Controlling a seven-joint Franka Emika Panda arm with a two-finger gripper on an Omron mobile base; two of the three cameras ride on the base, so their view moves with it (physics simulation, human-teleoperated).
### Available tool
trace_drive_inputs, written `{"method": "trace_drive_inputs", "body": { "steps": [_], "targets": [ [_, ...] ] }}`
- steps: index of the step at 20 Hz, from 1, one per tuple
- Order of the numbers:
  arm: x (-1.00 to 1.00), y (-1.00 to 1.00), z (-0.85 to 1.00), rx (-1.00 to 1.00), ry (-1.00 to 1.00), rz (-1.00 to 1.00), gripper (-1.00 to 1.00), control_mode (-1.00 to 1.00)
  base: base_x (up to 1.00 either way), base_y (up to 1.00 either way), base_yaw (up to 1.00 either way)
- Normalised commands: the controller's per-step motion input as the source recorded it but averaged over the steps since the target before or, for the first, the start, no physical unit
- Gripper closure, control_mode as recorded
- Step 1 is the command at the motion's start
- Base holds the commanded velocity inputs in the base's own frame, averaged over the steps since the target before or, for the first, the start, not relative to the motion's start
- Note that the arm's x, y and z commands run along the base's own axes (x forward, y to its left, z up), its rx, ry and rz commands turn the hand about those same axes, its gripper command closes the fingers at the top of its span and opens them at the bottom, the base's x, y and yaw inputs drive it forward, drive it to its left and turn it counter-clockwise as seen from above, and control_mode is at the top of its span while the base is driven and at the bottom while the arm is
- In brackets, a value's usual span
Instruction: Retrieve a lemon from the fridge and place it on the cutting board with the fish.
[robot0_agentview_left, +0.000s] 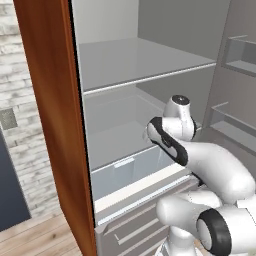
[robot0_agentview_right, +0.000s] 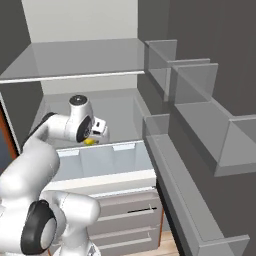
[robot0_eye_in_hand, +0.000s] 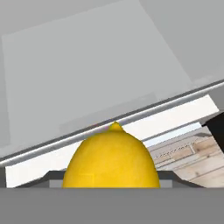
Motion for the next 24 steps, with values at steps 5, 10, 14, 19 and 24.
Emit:
{"method": "trace_drive_inputs", "body": {
  "steps": [5,10,14,19,24],
  "targets": [
    [-0.85,-0.05,0.64,-0.03,0.1,-0.19,1.0,-1.0,0.0,0.0,0.0],
    [-0.72,-0.13,0.47,-0.01,0.07,-0.09,1.0,-1.0,0.0,0.0,0.0],
    [-0.8,0.0,0.48,0.0,0.07,0.04,1.0,-1.0,0.0,0.0,0.0],
    [-0.75,0.0,0.35,0.0,0.12,0.1,1.0,-1.0,0.0,0.0,0.0],
    [-0.08,0.0,0.0,-0.01,0.02,0.0,1.0,-1.0,0.0,0.0,0.0]
  ]
}}
